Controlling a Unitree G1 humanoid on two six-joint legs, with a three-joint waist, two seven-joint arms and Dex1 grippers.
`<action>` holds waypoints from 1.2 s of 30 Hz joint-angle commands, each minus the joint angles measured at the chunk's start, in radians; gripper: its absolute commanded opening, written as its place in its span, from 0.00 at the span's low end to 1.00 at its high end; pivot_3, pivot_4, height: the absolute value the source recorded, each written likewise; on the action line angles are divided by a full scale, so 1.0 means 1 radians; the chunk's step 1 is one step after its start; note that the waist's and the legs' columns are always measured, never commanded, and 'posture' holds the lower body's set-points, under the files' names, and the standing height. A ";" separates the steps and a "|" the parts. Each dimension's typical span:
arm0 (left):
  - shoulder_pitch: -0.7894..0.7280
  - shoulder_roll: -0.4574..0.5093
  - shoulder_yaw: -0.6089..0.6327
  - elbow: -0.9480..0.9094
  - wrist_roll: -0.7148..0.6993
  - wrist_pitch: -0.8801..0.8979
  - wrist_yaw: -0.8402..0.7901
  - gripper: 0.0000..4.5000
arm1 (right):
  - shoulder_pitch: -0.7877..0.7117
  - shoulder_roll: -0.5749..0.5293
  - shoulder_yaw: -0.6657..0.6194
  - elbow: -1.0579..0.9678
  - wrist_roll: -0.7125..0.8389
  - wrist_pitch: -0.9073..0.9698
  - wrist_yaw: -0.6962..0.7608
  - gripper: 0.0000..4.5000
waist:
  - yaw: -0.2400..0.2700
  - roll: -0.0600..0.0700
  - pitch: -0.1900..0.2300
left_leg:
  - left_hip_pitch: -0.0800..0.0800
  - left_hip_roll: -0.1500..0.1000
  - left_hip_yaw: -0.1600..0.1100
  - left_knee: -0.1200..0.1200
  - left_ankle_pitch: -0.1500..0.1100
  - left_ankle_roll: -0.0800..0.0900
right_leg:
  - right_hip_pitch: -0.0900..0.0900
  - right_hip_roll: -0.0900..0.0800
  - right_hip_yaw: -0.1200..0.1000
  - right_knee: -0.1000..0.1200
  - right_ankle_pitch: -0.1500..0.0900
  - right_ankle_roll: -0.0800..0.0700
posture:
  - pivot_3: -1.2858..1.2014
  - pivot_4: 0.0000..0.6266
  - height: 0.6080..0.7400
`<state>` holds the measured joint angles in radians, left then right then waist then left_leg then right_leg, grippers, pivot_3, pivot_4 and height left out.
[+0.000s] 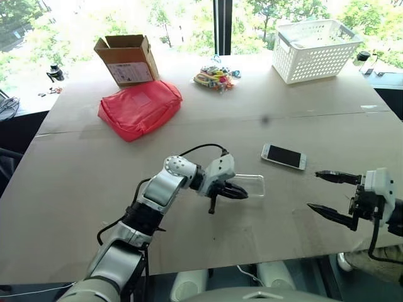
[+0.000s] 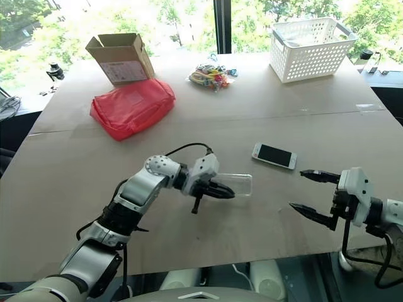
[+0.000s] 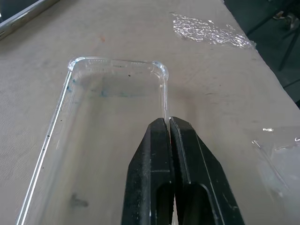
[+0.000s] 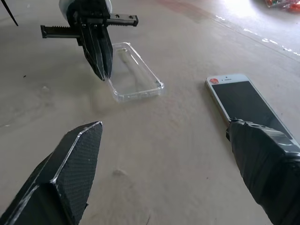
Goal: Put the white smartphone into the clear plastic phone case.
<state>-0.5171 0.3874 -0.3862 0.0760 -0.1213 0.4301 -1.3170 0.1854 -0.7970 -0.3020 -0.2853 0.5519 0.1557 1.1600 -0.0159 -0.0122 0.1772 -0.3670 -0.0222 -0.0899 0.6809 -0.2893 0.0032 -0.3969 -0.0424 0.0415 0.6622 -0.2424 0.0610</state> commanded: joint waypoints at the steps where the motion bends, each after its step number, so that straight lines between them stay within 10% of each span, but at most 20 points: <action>1: 0.011 0.001 0.007 -0.058 -0.038 -0.005 0.012 0.07 | -0.031 -0.008 0.003 0.008 -0.008 -0.014 0.005 1.00 | 0.001 0.000 0.000 | 0.000 0.000 0.000 0.000 0.000 0.000 | 0.000 0.000 0.000 0.000 0.000 0.000 | 0.52 0.24 1.00; 12: -0.015 0.005 0.139 -0.143 -0.117 -0.013 0.136 1.00 | -0.227 0.018 0.091 0.096 -0.070 0.098 -0.127 1.00 | -0.001 0.000 0.001 | 0.000 0.002 0.000 0.000 0.000 0.000 | -0.001 -0.002 0.000 -0.001 0.000 0.000 | 0.52 0.24 1.00; 25: -0.021 0.115 0.190 -0.314 -0.038 0.002 0.337 1.00 | -0.658 0.142 0.340 0.780 -0.337 -0.150 -0.041 1.00 | -0.001 0.000 0.002 | -0.015 -0.001 0.002 -0.005 0.003 -0.005 | -0.018 -0.005 0.002 -0.001 0.001 0.001 | 0.52 0.24 1.00; 36: 0.059 0.195 0.218 -0.409 -0.069 0.055 0.358 1.00 | -0.666 0.105 0.410 0.911 -0.400 -0.163 0.099 1.00 | 0.006 -0.001 0.000 | -0.012 -0.002 0.000 -0.005 0.001 -0.001 | -0.014 -0.005 -0.001 0.000 0.001 0.000 | 0.52 0.24 1.00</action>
<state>-0.4546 0.5780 -0.1870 -0.2868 -0.1689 0.4903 -0.9661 -0.5268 -0.6812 0.0719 0.5898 0.1943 -0.0287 1.2289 -0.0100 -0.0132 0.1777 -0.3795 -0.0239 -0.0905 0.6764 -0.2884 0.0016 -0.4109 -0.0479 0.0402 0.6619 -0.2417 0.0613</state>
